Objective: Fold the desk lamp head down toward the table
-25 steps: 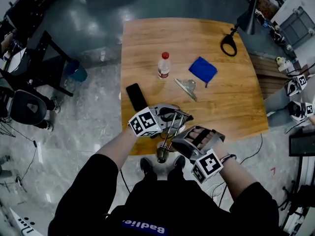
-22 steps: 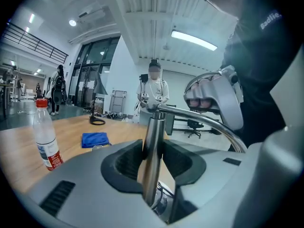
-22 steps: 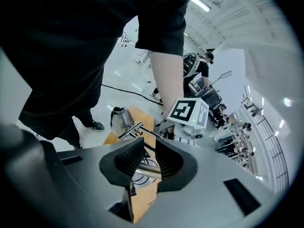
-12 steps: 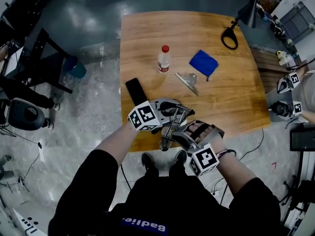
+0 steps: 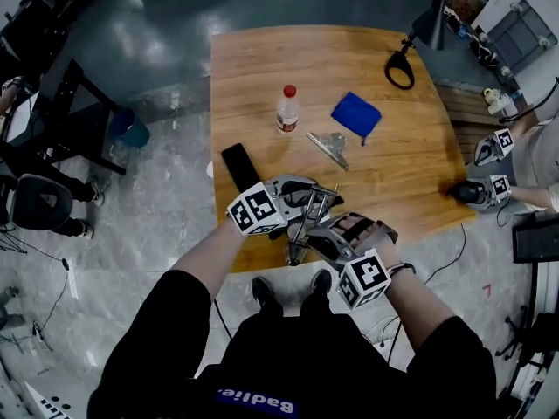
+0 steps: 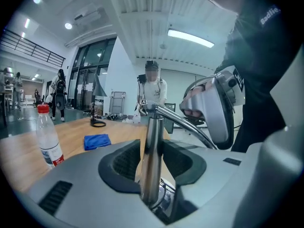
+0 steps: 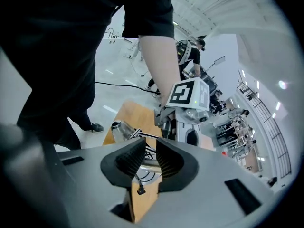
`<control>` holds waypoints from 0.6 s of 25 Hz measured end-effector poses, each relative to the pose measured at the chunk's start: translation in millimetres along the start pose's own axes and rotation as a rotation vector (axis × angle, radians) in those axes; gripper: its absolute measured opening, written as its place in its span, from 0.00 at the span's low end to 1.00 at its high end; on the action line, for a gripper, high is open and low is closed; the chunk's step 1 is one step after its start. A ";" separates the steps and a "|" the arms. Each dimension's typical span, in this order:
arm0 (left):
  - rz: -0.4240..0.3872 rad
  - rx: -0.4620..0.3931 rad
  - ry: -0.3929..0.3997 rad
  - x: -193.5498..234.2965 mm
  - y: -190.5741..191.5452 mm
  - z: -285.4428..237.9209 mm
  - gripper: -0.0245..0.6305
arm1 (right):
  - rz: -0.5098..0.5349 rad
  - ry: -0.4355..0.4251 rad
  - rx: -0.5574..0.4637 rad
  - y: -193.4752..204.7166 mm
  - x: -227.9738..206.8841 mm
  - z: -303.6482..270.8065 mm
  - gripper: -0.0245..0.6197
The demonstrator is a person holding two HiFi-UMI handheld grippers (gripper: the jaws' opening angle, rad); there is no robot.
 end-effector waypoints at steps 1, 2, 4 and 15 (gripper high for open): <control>-0.015 0.007 -0.002 0.3 -0.1 2.5 0.25 | -0.015 0.017 -0.005 0.5 -2.0 4.5 0.13; -0.028 0.013 -0.003 0.5 -0.1 5.5 0.25 | -0.028 0.032 -0.008 -0.1 -3.4 9.7 0.13; -0.047 0.024 -0.013 1.2 1.6 12.8 0.25 | -0.057 0.050 -0.012 -4.6 -2.6 19.8 0.13; 0.136 -0.096 -0.213 -28.0 2.6 97.9 0.25 | -0.628 0.165 -0.212 -34.6 20.0 72.3 0.13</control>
Point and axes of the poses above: the fingertips, and each gripper's own axes: z backward along the fingers, x to its left, y out of its underside, the point moved 5 cm from there along z, backward along the fingers, and after that the axes turned 7 degrees about x, right-handed, at the moved point
